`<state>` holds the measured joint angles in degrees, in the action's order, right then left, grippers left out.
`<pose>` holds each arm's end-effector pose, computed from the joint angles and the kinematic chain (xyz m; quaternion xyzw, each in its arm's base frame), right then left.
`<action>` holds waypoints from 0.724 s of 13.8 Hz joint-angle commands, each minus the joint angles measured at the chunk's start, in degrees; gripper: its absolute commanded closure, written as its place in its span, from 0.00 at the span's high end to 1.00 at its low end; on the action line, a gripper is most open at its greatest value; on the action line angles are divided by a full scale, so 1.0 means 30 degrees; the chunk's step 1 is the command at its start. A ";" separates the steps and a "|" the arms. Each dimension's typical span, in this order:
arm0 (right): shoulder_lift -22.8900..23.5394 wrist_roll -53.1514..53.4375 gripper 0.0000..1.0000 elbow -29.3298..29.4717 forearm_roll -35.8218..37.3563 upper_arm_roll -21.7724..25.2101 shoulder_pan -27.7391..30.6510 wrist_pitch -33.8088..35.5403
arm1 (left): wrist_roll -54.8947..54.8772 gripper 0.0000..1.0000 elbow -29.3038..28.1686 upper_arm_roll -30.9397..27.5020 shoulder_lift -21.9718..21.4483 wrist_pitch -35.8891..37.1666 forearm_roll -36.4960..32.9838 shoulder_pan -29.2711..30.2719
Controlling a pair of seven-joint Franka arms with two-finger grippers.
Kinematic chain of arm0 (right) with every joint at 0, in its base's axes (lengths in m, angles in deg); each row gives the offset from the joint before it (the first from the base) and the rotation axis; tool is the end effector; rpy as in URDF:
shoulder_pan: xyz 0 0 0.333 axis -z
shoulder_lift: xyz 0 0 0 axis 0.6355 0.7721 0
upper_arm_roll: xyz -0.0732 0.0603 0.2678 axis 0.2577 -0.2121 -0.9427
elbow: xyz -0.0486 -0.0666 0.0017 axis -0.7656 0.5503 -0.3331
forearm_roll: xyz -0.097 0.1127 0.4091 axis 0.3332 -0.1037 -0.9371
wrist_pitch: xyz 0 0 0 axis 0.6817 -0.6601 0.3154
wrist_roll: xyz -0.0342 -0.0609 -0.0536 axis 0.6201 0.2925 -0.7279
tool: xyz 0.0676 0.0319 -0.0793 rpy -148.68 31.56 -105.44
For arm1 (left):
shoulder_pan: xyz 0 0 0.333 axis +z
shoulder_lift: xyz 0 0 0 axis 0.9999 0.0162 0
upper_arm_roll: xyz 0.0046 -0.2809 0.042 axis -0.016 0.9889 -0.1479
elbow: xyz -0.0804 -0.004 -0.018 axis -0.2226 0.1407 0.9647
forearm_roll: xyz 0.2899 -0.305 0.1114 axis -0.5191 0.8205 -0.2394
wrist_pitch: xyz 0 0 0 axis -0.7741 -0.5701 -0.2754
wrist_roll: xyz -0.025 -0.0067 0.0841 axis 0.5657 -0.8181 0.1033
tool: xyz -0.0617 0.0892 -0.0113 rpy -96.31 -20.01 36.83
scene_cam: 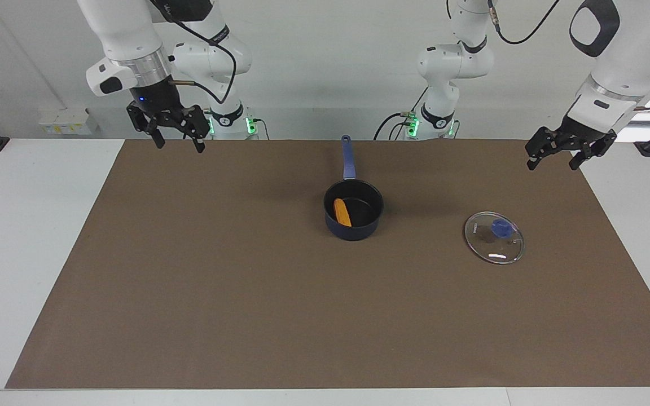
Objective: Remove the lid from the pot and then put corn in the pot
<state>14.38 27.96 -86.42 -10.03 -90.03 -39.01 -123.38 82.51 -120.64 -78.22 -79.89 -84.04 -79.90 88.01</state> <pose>0.5761 0.0366 0.6109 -0.9939 0.1046 -0.0288 0.0199 0.6096 -0.0015 0.5825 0.9995 -0.0310 0.0112 0.0003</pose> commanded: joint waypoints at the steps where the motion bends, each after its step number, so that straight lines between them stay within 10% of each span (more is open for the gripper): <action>1: 0.0737 -0.0496 1.00 0.1682 0.0736 -0.0186 0.0202 0.1656 | 0.0124 1.00 0.0332 0.0022 0.0080 0.0414 0.0227 0.0119; 10: 0.1998 -0.1226 1.00 0.4059 0.0738 0.0107 0.0642 0.3624 | 0.0153 1.00 0.0479 0.0023 0.0022 0.0267 0.0227 0.0032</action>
<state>20.08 26.84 -75.09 -8.29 -89.45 -37.55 -113.49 82.51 -120.17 -78.21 -79.90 -84.06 -79.89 88.01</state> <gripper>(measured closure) 0.000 0.000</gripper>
